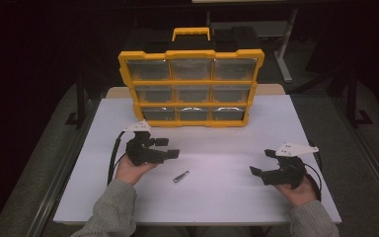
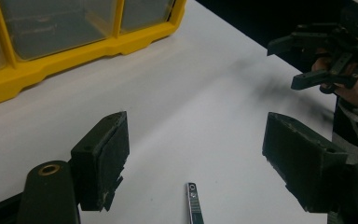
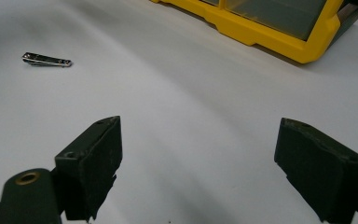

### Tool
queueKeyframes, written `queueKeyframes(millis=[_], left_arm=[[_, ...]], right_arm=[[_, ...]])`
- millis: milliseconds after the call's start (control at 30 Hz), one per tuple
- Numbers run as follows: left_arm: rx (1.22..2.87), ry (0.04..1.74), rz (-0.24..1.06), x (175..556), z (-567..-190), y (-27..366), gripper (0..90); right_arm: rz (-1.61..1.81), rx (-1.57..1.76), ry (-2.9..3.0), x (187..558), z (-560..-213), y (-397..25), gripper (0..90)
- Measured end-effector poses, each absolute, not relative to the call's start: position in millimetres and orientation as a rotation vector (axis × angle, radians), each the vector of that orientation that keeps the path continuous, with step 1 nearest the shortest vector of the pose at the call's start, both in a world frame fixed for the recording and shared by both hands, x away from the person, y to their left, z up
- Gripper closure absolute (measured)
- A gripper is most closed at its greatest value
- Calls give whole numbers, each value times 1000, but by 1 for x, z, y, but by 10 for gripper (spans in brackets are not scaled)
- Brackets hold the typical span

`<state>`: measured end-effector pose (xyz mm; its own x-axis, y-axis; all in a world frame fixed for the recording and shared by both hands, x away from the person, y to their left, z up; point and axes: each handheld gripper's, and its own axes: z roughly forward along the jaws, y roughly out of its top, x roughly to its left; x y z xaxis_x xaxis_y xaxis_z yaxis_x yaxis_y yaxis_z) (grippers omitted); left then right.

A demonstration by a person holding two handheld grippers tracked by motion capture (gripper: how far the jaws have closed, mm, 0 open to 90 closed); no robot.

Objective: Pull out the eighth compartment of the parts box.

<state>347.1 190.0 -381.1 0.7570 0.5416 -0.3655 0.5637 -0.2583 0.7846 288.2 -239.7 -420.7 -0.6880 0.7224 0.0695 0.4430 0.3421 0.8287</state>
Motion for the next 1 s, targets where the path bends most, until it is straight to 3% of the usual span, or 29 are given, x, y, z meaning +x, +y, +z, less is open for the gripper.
queueKeyframes(millis=[333,600,800,1000], left_arm=[[1849,975,-93,378,-393,174,236],[1661,1098,-190,404,-410,176,297],[1558,1173,-189,414,-418,173,330],[1437,1174,-227,425,-430,168,381]], right_arm=[[1264,1030,2324,288,-422,-237,140],[1265,1024,2338,289,-424,-236,141],[1263,1022,2345,290,-425,-235,142],[1263,1010,2353,290,-425,-234,143]])
